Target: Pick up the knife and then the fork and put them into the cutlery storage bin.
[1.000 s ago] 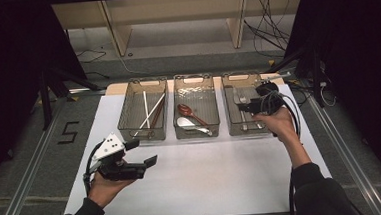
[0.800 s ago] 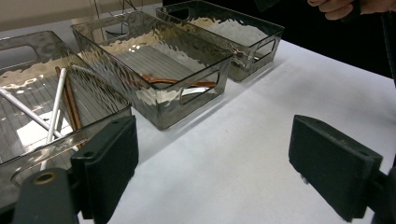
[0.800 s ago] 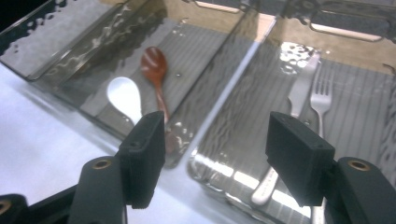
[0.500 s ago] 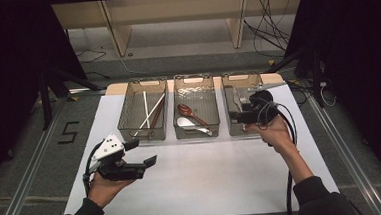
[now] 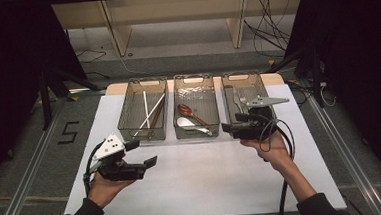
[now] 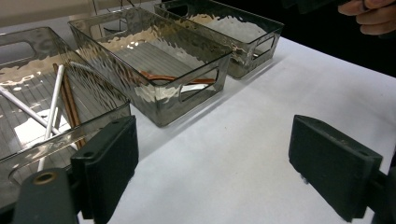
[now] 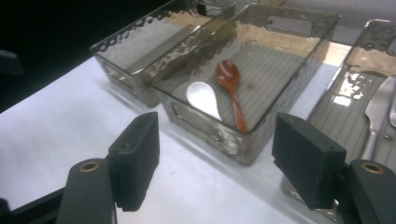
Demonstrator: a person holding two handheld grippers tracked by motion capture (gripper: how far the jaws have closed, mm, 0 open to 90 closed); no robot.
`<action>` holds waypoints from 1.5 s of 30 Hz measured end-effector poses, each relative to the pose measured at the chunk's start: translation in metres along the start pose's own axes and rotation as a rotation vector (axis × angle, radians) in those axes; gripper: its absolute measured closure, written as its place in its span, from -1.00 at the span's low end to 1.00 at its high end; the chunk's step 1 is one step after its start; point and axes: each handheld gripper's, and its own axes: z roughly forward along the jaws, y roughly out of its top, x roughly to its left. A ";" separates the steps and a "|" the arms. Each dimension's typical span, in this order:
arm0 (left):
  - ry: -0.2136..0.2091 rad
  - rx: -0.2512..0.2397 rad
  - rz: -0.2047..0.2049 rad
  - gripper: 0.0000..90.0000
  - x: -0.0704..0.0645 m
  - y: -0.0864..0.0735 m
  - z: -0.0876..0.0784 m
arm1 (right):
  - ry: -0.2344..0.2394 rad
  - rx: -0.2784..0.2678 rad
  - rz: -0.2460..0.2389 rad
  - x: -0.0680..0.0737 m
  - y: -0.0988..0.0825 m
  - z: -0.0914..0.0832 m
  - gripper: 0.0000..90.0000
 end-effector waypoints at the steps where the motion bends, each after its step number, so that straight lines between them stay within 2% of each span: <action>1: 0.000 -0.003 -0.003 -0.65 0.000 0.000 0.000 | 0.005 -0.001 -0.003 0.002 -0.002 -0.001 -0.28; 5: -0.001 -0.008 -0.006 -0.65 0.000 0.000 -0.001 | 0.045 -0.015 -0.005 0.011 -0.012 -0.002 -0.30; 9: -0.001 -0.009 -0.002 -0.65 -0.001 0.000 -0.001 | 0.055 -0.028 -0.010 0.016 -0.024 -0.005 -0.33; 15: -0.008 -0.005 0.002 -0.65 -0.001 0.000 -0.001 | 0.067 -0.060 0.009 0.022 -0.035 -0.012 -0.36; 17: -0.008 -0.006 0.001 -0.65 -0.001 0.000 -0.001 | 0.071 -0.072 -0.001 0.024 -0.038 -0.016 -0.36; 31: -0.017 -0.007 -0.004 -0.65 -0.001 0.000 -0.001 | 0.047 -0.135 -0.015 0.029 -0.058 -0.033 -0.46; 45: -0.026 -0.005 -0.008 -0.65 -0.001 0.000 -0.001 | 0.028 -0.104 -0.008 0.031 -0.072 -0.043 -0.57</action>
